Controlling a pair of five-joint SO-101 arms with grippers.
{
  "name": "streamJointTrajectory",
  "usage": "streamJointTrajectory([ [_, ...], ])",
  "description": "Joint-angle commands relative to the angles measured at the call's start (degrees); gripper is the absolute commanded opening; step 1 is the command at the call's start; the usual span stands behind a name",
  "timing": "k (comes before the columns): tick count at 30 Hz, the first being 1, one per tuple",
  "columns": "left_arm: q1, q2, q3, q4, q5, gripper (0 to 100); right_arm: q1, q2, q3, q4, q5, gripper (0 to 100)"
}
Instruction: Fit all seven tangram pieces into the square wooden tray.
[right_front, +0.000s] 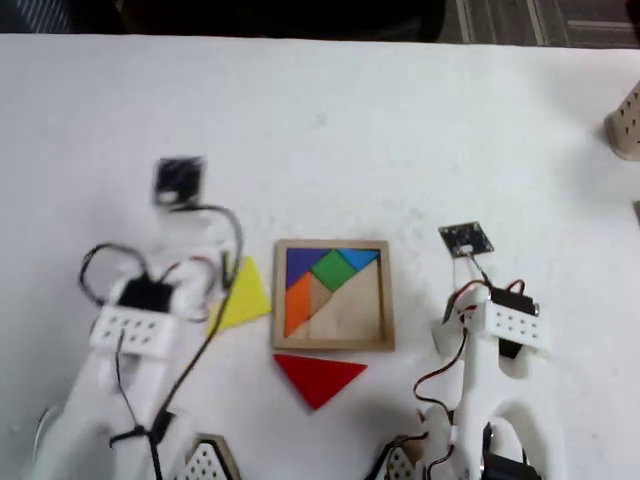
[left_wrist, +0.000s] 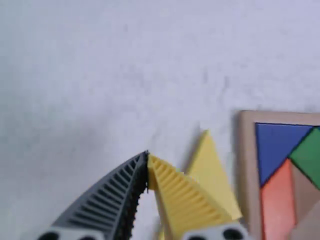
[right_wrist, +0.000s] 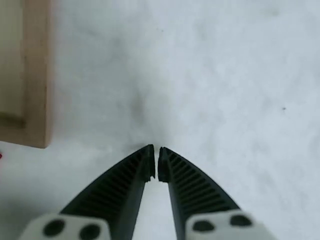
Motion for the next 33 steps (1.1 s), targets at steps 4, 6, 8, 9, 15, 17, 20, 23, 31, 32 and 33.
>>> streamJointTrajectory([
  [4,-15.2,-2.0,5.6,-9.8,-0.9,2,-5.9,-3.2,-3.6,0.0,-0.8,1.8],
  [6,-16.8,0.8,4.4,-10.4,-0.8,2,-7.9,-4.6,-7.5,1.5,-6.1,1.8],
  [8,-17.1,4.7,2.4,-10.4,-0.8,2,-12.1,-6.3,-11.7,4.7,-11.4,1.8],
  [9,-17.1,6.8,1.3,-10.5,-0.8,2,-15.3,-6.6,-14.1,6.7,-13.3,1.9],
  [15,-19.8,17.5,-5.6,-10.8,-0.8,2,-38.8,-6.5,-23.5,11.6,-25.8,8.8],
  [17,-20.9,19.6,-7.2,-10.8,-0.6,2,-44.6,-4.6,-24.4,8.7,-29.9,11.0],
  [20,-22.8,21.9,-8.9,-12.7,-0.4,2,-52.8,1.1,-24.6,1.0,-32.1,12.5],
  [23,-25.1,24.4,-10.1,-15.9,-0.4,2,-59.4,9.1,-25.8,-5.8,-36.9,13.6],
  [31,-26.5,30.3,-14.2,-16.1,-0.4,2,-67.6,32.4,-41.4,-7.9,-61.5,26.3],
  [32,-26.7,30.6,-14.5,-16.1,-0.3,2,-68.0,35.1,-43.2,-7.9,-64.0,28.3],
  [33,-26.8,30.9,-14.8,-16.1,-0.3,2,-68.0,37.6,-45.0,-7.9,-66.2,30.0],
])
